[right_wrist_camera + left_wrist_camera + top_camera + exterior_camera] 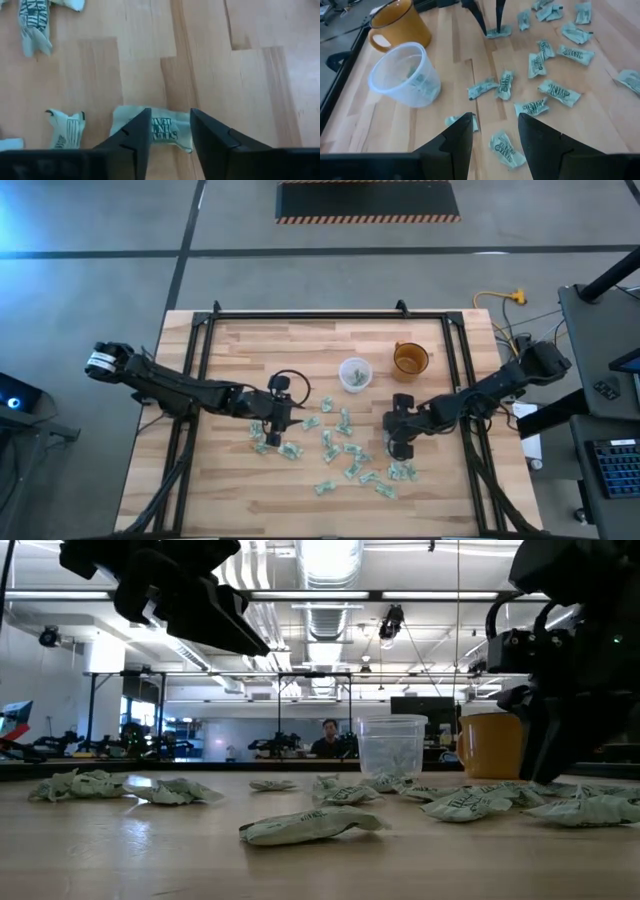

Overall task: Pick and place Stevia / Truvia into bins
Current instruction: Put the green stevia packet into the transparent bin

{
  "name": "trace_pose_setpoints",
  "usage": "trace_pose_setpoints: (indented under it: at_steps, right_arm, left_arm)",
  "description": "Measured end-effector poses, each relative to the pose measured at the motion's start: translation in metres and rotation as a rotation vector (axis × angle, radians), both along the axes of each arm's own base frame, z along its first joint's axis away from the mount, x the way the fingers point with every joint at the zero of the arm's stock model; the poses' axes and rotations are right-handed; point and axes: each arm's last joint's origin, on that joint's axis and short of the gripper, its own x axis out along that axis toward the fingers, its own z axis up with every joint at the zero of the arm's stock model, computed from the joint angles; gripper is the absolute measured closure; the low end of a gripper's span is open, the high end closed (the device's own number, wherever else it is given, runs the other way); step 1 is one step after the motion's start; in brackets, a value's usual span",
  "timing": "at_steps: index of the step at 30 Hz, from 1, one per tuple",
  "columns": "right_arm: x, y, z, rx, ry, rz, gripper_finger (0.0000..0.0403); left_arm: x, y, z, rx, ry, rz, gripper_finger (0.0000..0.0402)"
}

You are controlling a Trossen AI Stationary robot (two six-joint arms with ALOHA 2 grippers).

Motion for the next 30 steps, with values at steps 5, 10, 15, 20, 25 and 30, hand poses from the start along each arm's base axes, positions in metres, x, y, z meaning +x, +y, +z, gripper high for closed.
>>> trace_pose_setpoints:
  at_steps: [5, 10, 15, 20, 25, 30]
  right_arm:
    - [-0.002, -0.0001, -0.0021, 0.008, 0.034, 0.006, 0.0241]
    - [-0.0026, -0.0003, -0.0037, 0.005, 0.048, 0.007, 0.0234]
    - [-0.003, -0.0004, -0.0039, 0.005, 0.053, 0.009, 0.0258]
    - [-0.003, -0.0003, -0.0036, -0.013, 0.058, 0.049, 0.0309]
    - [-0.0002, 0.0007, -0.0004, -0.019, 0.049, 0.067, 0.0357]
    - [0.0037, 0.0021, 0.0038, -0.034, 0.034, 0.111, 0.0386]
  left_arm:
    - [0.0001, 0.0, -0.0004, 0.0, 0.001, 0.0, 0.0259]
    - [0.0001, 0.0, -0.0004, 0.0, 0.001, 0.0, 0.0259]
    - [0.0, 0.0, -0.0006, 0.0, 0.002, 0.0, 0.0259]
    - [0.0, 0.0, -0.0009, 0.001, 0.003, 0.0, 0.0259]
    - [0.0, 0.0, -0.001, 0.001, 0.003, 0.0, 0.0259]
    - [0.0, 0.0, -0.001, 0.001, 0.003, 0.0, 0.0259]
